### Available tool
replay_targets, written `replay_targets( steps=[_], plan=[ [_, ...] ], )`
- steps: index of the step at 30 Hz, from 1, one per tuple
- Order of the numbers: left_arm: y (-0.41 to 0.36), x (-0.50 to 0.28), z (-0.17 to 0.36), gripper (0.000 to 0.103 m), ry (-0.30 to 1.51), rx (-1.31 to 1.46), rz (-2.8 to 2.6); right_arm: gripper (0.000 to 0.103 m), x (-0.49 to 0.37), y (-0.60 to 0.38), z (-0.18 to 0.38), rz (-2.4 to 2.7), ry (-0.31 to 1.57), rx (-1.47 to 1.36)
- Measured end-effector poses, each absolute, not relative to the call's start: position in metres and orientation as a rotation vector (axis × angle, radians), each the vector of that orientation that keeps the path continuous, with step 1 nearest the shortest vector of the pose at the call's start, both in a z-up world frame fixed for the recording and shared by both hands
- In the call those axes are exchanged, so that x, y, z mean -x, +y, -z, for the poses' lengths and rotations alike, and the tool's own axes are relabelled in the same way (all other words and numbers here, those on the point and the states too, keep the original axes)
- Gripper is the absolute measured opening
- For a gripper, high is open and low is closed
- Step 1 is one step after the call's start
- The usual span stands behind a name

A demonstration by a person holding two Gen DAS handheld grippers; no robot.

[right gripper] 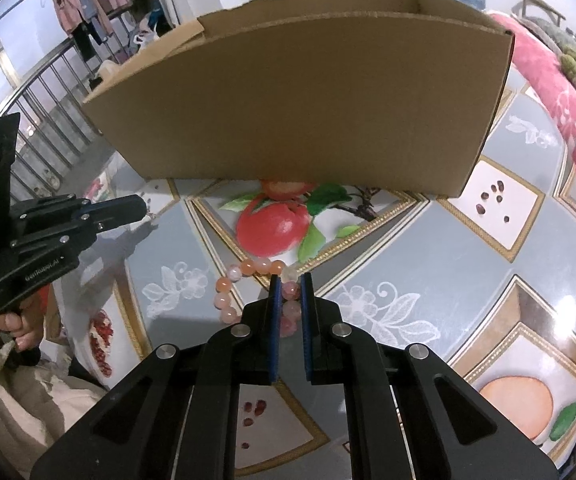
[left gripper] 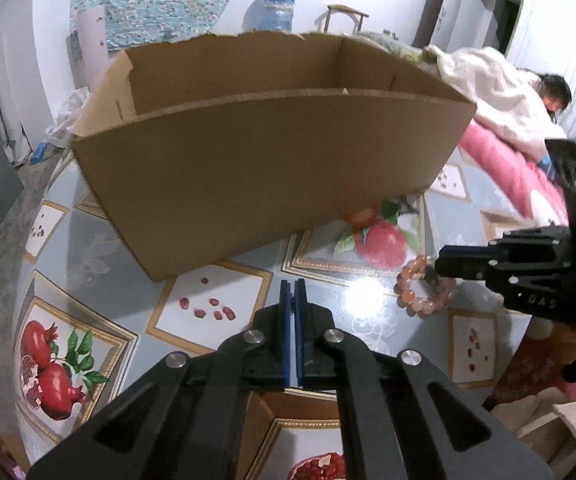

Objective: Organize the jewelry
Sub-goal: 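Lift the gold charm with the left tool while the right tool lifts the bracelet toward the box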

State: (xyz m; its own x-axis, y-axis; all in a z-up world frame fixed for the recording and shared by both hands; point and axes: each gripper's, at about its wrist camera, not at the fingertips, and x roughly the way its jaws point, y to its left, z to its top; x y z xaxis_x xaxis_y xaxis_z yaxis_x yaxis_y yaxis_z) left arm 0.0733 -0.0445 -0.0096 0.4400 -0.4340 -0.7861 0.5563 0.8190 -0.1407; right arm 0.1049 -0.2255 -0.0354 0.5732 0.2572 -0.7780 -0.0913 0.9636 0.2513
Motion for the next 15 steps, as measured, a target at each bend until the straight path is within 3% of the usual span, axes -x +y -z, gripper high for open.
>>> replay_targets(
  steps=[15],
  plan=[
    [-0.019,-0.056,-0.032,0.001,0.762,-0.132,0.569,0.007,-0.083,-0.226,-0.015,-0.218,0.818,-0.178]
  ],
)
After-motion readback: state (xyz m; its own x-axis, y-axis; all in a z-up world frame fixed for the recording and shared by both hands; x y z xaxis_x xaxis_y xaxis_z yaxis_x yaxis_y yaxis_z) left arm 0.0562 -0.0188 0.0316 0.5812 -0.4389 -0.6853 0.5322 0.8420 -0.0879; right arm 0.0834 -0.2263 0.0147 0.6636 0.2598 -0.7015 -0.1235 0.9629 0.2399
